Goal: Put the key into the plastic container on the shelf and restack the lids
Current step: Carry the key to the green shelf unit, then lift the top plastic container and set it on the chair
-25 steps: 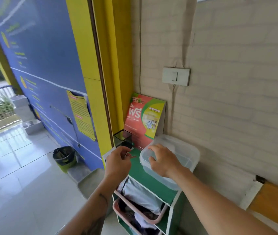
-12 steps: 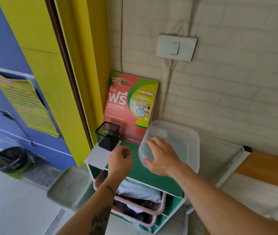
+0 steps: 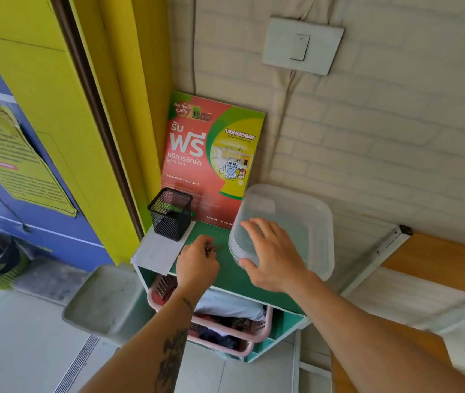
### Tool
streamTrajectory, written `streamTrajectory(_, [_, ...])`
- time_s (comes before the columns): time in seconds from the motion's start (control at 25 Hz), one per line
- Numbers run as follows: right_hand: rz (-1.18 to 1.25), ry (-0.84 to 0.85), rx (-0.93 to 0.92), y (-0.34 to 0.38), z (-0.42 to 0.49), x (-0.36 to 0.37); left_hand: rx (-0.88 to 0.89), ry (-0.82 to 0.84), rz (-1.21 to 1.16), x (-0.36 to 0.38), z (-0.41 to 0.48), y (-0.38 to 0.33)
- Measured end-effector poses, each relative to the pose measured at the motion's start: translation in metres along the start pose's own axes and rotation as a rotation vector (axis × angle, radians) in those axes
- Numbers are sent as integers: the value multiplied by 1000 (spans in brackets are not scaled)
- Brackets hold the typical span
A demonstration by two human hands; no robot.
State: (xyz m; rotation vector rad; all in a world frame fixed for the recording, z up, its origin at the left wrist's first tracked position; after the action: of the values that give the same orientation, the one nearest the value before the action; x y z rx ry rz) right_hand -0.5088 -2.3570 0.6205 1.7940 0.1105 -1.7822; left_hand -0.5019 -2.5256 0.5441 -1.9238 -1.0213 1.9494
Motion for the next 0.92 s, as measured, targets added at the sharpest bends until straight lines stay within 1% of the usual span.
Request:
streamTrajectory(0.08, [-16,-12,-3,0,-1,1,69,-34,77,-3,0,-5])
streamTrajectory(0.16, [-32,-12,-10,0,-1,2,141,-108,138,-9,-2,-10])
streamTrajectory(0.2, [-40,-9,-10,0,-1,2,171,-141,129,-13,-4,-12])
streamTrajectory(0.28, [-49,0,-5,-1,-1,4,195,-158,37,-18,-6,-14])
streamTrajectory(0.36, [-52,15,-8,-1,0,3,165,-106,-81,-20,-9,-16])
streamTrajectory(0.48, [-72,30,-16,1,2,-2,84,22,-205,-15,-15,-20])
streamTrajectory(0.6, [-156,11,49,-2,0,-3,34,105,-270,-5,-16,-22])
streamTrajectory(0.72, [-171,62,125,-9,-3,6,-1,136,-329,0,-14,-24])
streamTrajectory(0.92, [-150,50,128,-10,-1,4,-38,167,-414,6,-10,-23])
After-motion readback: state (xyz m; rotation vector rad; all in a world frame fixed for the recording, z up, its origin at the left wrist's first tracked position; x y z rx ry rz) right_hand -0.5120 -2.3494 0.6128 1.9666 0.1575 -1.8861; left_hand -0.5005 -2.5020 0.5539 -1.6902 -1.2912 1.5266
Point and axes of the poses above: each hand's wrist, its own z-axis towards the middle knuckle, its own x-axis out of the palm, y = z × x, the point moved 5 cm from there along z, towards the middle knuckle, and after that the axes turned 10 degrees about z, right-handed, at the moved point
